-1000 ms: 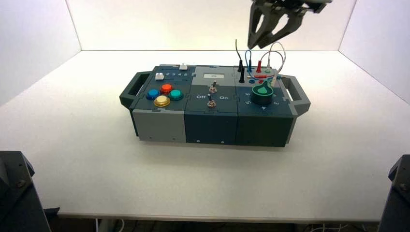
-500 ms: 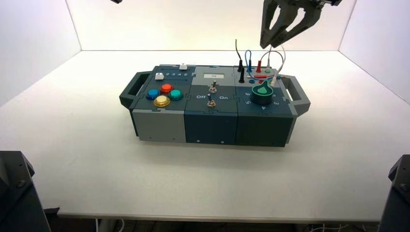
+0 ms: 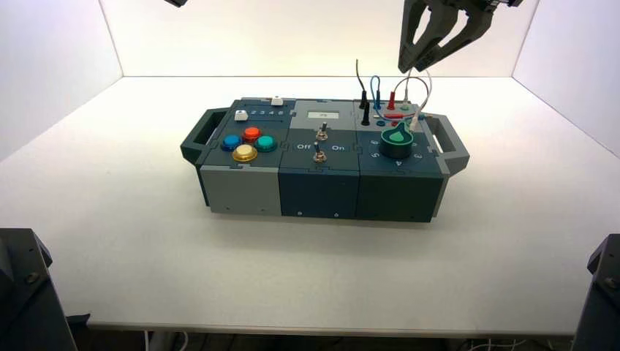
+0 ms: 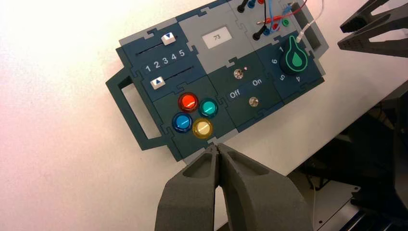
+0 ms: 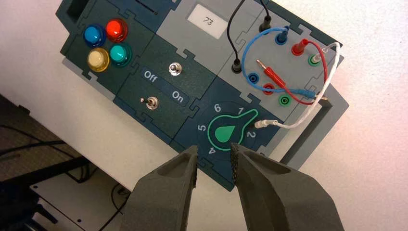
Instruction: Insert the black wire.
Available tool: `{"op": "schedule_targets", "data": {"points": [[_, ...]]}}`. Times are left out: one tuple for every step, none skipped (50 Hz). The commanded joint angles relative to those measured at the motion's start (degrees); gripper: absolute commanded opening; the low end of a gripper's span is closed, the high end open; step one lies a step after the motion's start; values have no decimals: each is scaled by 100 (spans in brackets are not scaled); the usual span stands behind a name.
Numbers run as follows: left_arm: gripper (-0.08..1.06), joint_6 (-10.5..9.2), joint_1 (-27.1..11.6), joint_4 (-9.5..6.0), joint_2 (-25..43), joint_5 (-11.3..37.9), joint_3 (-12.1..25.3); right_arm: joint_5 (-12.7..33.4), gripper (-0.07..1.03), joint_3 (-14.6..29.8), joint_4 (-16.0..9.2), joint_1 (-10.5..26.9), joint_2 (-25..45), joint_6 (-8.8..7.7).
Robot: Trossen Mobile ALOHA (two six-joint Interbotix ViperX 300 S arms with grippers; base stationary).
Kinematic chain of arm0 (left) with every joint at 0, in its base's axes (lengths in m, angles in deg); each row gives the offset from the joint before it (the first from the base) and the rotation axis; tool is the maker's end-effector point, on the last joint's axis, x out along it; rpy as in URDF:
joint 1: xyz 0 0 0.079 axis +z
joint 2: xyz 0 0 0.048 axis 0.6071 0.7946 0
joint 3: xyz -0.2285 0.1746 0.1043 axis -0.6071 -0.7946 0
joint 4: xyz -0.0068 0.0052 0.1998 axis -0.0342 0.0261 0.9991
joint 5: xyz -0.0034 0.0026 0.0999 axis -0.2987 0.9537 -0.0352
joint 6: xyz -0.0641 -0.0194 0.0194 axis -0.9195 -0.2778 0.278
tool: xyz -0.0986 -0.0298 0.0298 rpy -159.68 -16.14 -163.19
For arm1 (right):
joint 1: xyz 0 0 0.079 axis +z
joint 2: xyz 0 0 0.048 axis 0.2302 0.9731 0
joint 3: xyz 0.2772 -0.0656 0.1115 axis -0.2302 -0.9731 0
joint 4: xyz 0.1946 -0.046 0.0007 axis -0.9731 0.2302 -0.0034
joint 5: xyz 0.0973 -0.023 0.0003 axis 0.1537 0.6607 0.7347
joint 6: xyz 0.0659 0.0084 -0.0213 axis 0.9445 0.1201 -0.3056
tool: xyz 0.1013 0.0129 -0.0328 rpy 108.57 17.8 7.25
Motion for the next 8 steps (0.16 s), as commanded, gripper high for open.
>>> {"op": "schedule_targets", "data": {"points": [[-3,18,9,-18,-18,-44,167,-26,38,123,0,18,-88,26],[-3,18,9,-35,-18,-44,167,-18,38,123,-9,18,-88,26],[-3,18,9,-35,-18,-44,167,-26,38,123,0,18,-88,26],[-3,18,9,-35,-18,-44,167,-26,38,123,0,18,-88,26],[-3,18,9,-35,-26,-44,158,-18,38,123,0,18,-79,26],[-3,18,9,-35,-26,-44,158,-26,38,123,0,18,-79,26],[-3,18,9,-35,-35,-53,167,-26,38,123,-9,18,-88,26],[-3,18,9,-35,-35,-62,167,-26,38,123,0,18,-79,26]]}}
